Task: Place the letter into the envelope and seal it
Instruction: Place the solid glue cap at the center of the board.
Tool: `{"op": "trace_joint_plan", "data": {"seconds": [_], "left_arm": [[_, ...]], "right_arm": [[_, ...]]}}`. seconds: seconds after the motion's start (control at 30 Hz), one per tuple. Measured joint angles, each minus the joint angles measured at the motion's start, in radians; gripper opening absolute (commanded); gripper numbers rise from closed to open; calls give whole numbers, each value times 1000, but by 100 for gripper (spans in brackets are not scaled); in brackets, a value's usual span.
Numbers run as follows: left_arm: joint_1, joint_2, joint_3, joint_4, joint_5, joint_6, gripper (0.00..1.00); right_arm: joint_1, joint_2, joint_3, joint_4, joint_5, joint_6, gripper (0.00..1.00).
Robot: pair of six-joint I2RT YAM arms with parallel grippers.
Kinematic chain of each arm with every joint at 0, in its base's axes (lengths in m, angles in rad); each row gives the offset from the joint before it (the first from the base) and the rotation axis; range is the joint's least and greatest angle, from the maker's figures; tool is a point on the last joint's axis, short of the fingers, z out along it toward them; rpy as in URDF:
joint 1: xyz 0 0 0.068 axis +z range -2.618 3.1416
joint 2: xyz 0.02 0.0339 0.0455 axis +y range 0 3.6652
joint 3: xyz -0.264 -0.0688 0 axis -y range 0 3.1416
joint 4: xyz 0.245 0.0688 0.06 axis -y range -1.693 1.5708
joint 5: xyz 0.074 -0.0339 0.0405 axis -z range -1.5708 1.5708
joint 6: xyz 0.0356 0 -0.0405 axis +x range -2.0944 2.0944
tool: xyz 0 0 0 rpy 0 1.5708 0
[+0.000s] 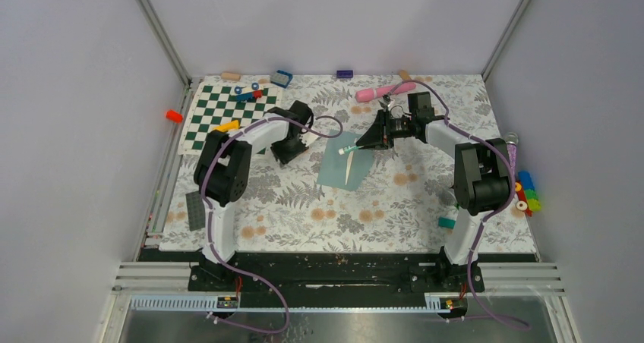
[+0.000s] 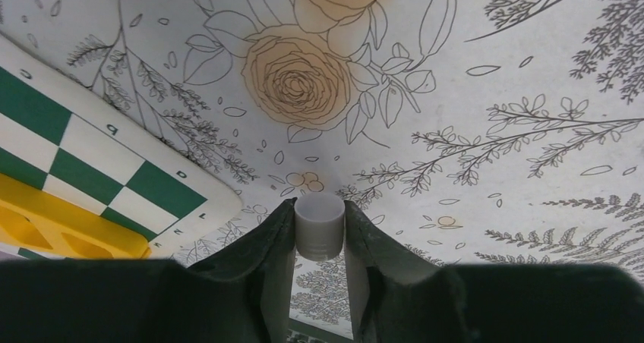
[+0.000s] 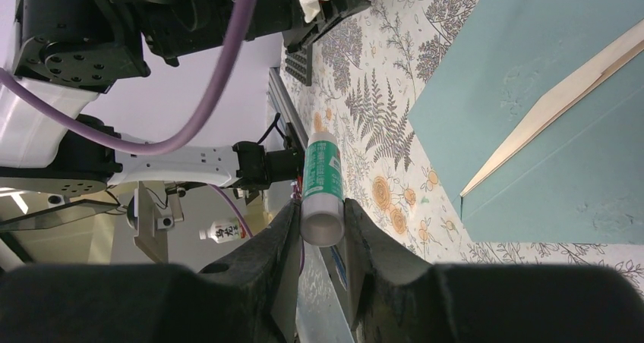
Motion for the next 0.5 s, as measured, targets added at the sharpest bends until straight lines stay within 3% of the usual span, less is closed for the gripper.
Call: {"op": "trace_joint_plan", "data": {"seconds": [0.23,0.5], "left_arm": [[-8,21,2,-16,-25,21,43],[-9,21,5,-31,-25,30,48]], "right_arm": [[0,0,0,-2,0,0,5],[0,0,0,-3,0,0,5]]}}
